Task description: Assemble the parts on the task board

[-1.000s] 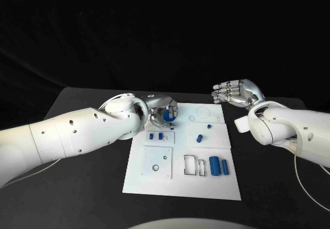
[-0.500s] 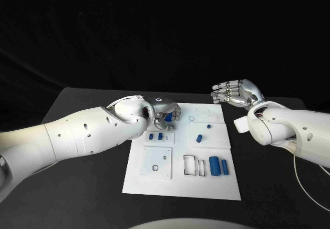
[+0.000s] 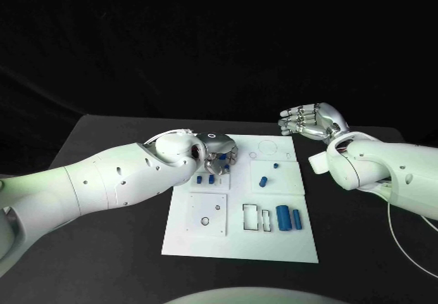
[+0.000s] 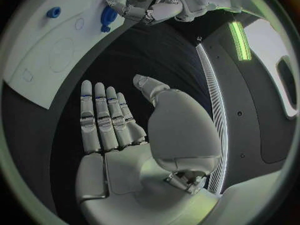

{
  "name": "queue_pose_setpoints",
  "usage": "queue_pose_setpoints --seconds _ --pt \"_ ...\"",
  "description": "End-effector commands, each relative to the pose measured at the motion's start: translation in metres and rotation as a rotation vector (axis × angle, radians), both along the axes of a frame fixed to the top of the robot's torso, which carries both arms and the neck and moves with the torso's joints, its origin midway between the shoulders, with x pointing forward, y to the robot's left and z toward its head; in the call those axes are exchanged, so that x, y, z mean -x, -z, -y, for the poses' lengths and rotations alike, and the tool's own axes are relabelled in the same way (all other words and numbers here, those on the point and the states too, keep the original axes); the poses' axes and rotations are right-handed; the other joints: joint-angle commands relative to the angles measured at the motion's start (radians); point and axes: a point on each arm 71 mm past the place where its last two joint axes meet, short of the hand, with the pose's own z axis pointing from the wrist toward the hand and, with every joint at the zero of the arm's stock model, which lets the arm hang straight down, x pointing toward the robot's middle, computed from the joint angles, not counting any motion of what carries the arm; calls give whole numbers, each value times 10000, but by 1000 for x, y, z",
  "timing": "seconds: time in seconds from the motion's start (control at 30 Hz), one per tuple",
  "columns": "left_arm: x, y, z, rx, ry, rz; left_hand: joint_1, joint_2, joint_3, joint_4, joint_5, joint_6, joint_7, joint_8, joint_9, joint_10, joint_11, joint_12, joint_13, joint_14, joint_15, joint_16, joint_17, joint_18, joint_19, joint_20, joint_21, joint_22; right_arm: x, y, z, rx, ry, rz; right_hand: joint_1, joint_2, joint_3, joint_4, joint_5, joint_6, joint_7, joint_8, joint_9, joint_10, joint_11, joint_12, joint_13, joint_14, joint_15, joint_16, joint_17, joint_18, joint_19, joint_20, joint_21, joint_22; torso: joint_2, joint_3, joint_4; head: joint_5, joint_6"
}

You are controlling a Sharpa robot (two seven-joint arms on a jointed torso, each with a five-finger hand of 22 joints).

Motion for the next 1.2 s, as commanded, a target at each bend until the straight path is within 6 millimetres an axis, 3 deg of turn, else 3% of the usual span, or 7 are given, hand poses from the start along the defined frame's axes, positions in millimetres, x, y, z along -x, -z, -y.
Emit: queue_pose_setpoints --seconds 0.03,0.63,1.03,1.2 --pt "1 5 -1 -407 32 -119 -148 23 148 -44 26 149 17 -79 -30 139 17 -74 -68 142 29 148 104 -209 84 13 92 69 1 -1 -2 12 -181 95 -3 9 -34 -22 66 -65 179 41 -11 -59 -7 -18 -9 -13 64 -44 -11 114 12 53 -44 -7 -7 5 16 -7 -14" --pt "3 4 -4 -384 -132 -145 -325 73 565 -335 -31 376 78 -278 -113 424 56 -154 -263 390 101 496 347 -273 291 100 503 403 0 0 -3 14 -204 81 4 14 -34 -25 92 -64 179 43 -13 -58 -7 -17 -9 -10 63 -45 -13 115 16 53 -44 -16 -17 12 6 -14 -33" --pt "3 3 -3 -108 -145 -132 -315 528 1541 -1044 -682 1009 63 -428 -119 1220 -48 -173 -443 857 21 1008 856 -411 762 57 1331 994 0 0 -3 12 -221 80 13 24 -36 -26 121 -60 177 49 -16 -56 -8 -16 -8 -7 62 -46 -16 115 21 53 -45 -32 -18 4 12 -27 -56" --pt "3 1 -2 121 -125 -87 -506 680 1800 -1267 -872 1251 2 -498 -78 1556 -121 -474 -595 1080 -38 1177 1048 -463 925 -4 1591 1185 0 0 -3 11 -231 81 13 24 -36 -26 121 -60 177 49 -16 -56 -8 -16 -8 -7 62 -46 -16 115 21 53 -45 -32 -21 5 12 -29 -48"
